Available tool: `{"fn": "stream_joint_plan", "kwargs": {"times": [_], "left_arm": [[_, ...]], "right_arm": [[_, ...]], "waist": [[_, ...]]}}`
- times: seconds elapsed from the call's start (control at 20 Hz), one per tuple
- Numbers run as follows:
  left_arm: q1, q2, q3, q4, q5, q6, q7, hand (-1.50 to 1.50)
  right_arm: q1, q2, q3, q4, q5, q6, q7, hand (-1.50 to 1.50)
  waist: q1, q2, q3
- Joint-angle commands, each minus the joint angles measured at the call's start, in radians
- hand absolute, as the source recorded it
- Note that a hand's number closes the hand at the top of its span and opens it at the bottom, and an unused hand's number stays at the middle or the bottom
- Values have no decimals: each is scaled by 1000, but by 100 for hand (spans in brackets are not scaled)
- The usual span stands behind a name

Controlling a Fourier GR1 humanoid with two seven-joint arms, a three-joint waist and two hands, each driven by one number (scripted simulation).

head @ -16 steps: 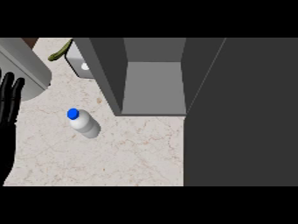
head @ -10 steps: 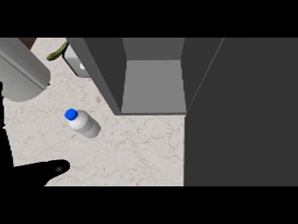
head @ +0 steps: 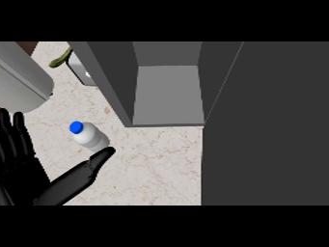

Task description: Pick up the bottled water, place it into the cabinet and close the cabinet

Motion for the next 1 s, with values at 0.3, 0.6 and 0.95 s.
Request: {"fn": "stream_joint_plan", "kwargs": {"times": [0.3, 0.6, 0.95], "left_arm": [[48, -3, -334, -12, -281, 307, 162, -150], [89, -3, -329, -43, -313, 276, 169, -150], [75, -3, -323, -37, -359, 269, 238, -150]], "right_arm": [[201, -26, -64, -225, -153, 60, 69, -150], [276, -26, -89, -239, -163, 111, 24, -150], [384, 4, -55, -266, -119, 152, -66, -150]], "waist": [[8, 2, 0], [11, 3, -1], [6, 2, -1]]}}
